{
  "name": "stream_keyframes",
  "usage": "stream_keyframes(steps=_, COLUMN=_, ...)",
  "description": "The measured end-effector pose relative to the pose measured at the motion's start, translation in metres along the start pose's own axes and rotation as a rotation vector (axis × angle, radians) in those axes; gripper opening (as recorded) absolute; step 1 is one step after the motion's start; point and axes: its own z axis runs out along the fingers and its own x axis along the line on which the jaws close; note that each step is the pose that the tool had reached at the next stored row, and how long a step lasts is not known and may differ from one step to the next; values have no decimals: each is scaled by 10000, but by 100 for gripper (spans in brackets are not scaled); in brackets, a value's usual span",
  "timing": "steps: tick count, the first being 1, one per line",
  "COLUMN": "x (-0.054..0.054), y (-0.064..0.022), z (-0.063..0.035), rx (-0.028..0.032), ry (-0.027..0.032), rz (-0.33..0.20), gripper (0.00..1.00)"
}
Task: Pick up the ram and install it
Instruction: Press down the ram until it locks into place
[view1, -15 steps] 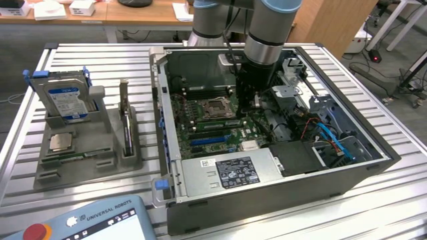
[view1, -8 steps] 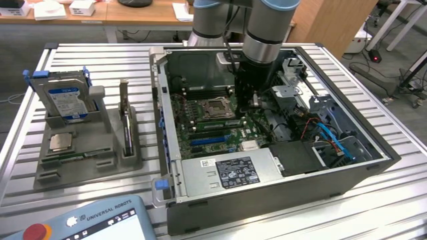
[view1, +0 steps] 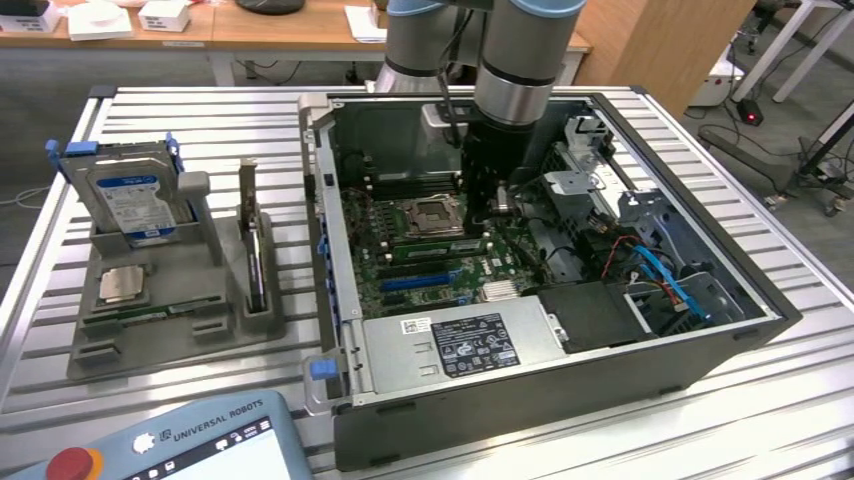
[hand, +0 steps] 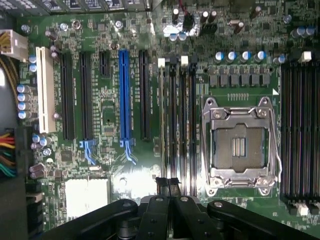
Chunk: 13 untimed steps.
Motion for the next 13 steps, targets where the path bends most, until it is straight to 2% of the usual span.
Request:
stream_keyframes(steps=6, x=6, y=120, z=-4, rx=154, ry=-3, rz=8, gripper=10)
stream_keyframes(steps=13, x=12, y=275, z=-1, rx=378, ry=-6, rz=19, gripper=10)
